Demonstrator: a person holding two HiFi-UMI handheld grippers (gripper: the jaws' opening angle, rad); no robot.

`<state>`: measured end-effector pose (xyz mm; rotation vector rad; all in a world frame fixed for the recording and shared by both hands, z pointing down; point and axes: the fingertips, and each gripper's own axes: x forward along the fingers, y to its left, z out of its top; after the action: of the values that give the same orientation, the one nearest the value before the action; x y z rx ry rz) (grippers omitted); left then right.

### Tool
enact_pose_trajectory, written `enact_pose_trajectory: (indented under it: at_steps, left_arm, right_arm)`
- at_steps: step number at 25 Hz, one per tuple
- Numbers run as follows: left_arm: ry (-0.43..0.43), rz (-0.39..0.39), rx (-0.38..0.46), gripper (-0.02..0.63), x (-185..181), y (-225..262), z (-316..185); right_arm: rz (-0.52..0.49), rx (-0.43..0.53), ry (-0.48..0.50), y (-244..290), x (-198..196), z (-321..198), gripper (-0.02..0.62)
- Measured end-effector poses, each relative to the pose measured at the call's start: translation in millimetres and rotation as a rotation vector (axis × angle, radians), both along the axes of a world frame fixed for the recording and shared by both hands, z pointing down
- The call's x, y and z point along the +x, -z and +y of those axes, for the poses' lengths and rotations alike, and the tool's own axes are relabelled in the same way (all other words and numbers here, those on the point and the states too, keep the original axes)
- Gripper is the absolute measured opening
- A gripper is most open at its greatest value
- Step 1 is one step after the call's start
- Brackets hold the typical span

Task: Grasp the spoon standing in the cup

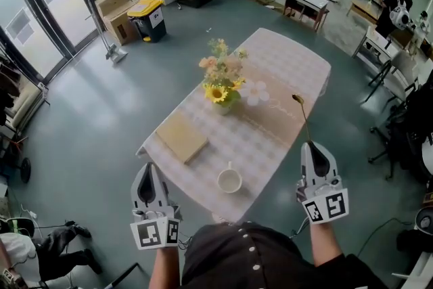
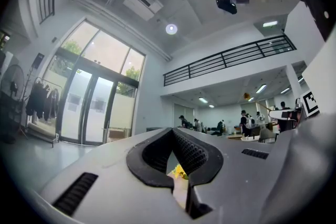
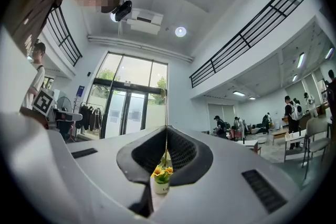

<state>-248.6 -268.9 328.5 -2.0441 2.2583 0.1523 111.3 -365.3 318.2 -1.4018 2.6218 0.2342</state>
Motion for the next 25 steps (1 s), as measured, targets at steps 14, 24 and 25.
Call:
enact_pose_trajectory:
  at_steps: [14,24,25]
  left_arm:
    - [0.046,0.034,-0.083,0.009,-19.7,-19.3,9.8]
    - [0.022,0.014,-0.112,0.009,-15.8,-23.4,7.6]
    - [0.021,0.015,-0.113,0.009,-15.4,-23.8,7.3]
  right_arm:
    - [0.005,-0.012,-0.051,-11.6,21.5,-1.3,0.002]
    - [0.003,-0.019,-0.034,-15.6,12.6,-0.2,0.002]
    - [0.005,-0.020,-0.034,-16.1,11.8,0.3,0.003]
